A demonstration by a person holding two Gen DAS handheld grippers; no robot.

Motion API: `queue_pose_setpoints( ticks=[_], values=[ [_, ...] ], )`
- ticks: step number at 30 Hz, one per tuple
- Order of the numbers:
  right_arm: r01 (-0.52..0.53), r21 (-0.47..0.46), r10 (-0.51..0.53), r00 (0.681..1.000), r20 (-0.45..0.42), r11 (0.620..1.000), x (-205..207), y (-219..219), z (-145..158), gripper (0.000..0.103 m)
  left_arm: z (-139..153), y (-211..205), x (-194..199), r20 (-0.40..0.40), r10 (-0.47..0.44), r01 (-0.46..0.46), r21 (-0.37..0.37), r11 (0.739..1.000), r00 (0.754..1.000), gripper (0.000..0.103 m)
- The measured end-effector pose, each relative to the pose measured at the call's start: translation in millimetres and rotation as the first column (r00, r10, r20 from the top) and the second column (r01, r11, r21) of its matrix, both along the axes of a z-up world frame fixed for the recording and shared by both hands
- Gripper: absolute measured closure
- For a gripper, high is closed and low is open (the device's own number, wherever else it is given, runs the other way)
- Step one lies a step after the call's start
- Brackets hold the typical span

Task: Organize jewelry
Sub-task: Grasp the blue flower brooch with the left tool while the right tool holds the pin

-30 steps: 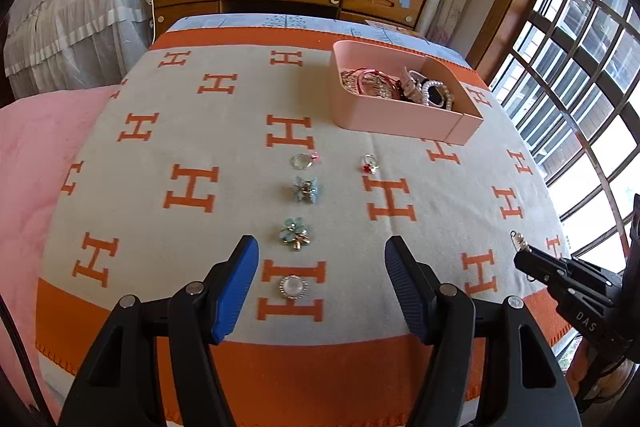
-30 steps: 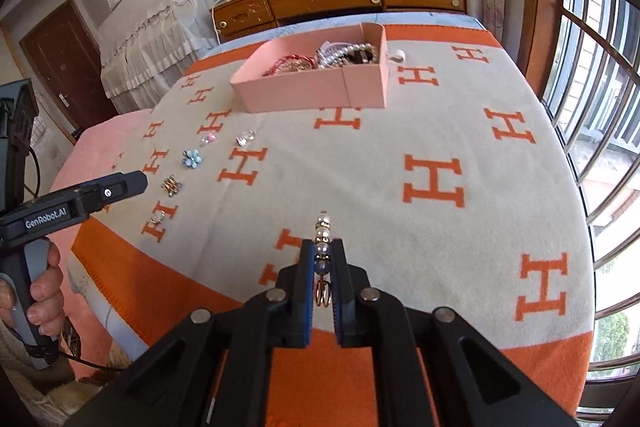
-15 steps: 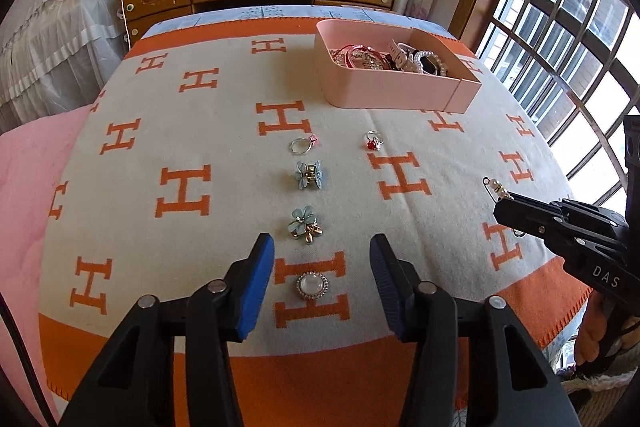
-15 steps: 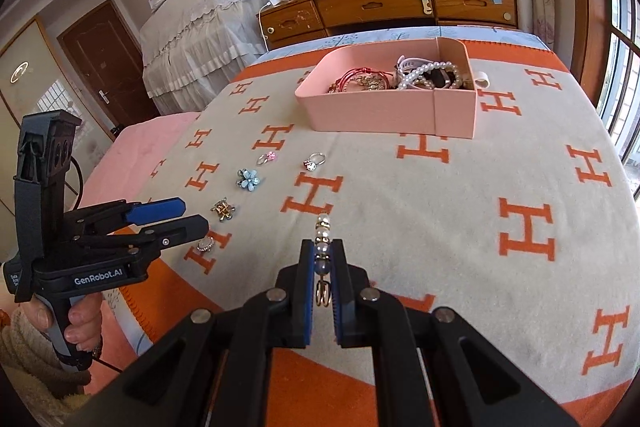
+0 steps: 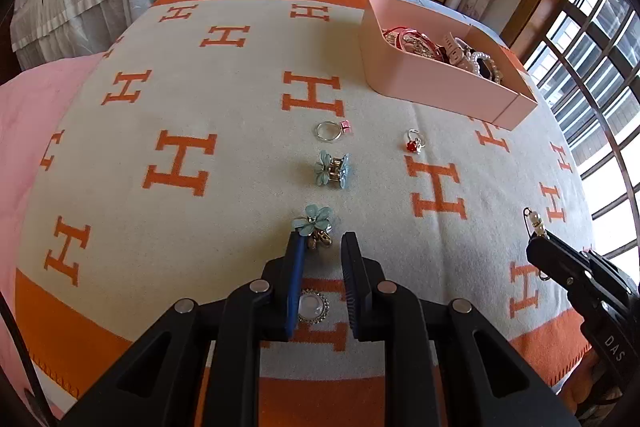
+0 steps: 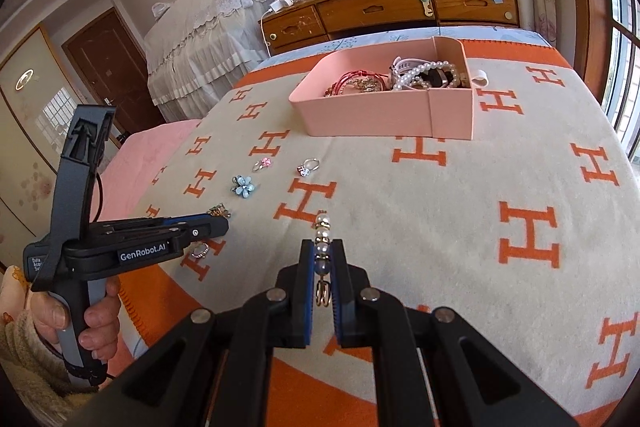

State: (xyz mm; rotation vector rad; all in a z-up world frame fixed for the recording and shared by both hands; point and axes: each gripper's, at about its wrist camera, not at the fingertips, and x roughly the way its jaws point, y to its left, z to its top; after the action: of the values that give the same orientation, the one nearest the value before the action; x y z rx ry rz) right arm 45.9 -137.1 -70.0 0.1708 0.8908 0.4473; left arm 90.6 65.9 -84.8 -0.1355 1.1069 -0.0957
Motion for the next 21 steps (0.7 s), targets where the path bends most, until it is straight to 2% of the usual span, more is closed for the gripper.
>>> queue_pose_setpoints(
  ticks=[2,9,10,11,21],
  values=[
    [0.016,-0.032,-0.016,1.0,-0.013,0.999,2,2,-2,0.096,0,-3,1,-0.002,0.003,-0.003,0.012,1.0,1.0,0.082],
    [0.029,-0.089,-0.03,0.999,-0.017,0.996,4,8,-5,0.096,1,-11,10,-0.005,0.035,-0.034,0.061,0.998,0.999,0.082],
    [0.029,-0.097,-0.031,0.999,-0.015,0.995,3,9,-5,0.096,1,-11,11,-0.004,0.036,-0.036,0.064,0.997,0.999,0.084],
    [0.029,-0.104,-0.03,0.999,-0.014,0.994,3,11,-4,0.096,1,-12,11,-0.001,0.037,-0.037,0.068,0.997,0.999,0.091],
    [0.028,-0.122,-0.025,0.999,0.027,0.992,-4,14,4,0.096,10,-19,3,0.038,0.002,-0.004,0.059,0.998,0.999,0.091]
  ],
)
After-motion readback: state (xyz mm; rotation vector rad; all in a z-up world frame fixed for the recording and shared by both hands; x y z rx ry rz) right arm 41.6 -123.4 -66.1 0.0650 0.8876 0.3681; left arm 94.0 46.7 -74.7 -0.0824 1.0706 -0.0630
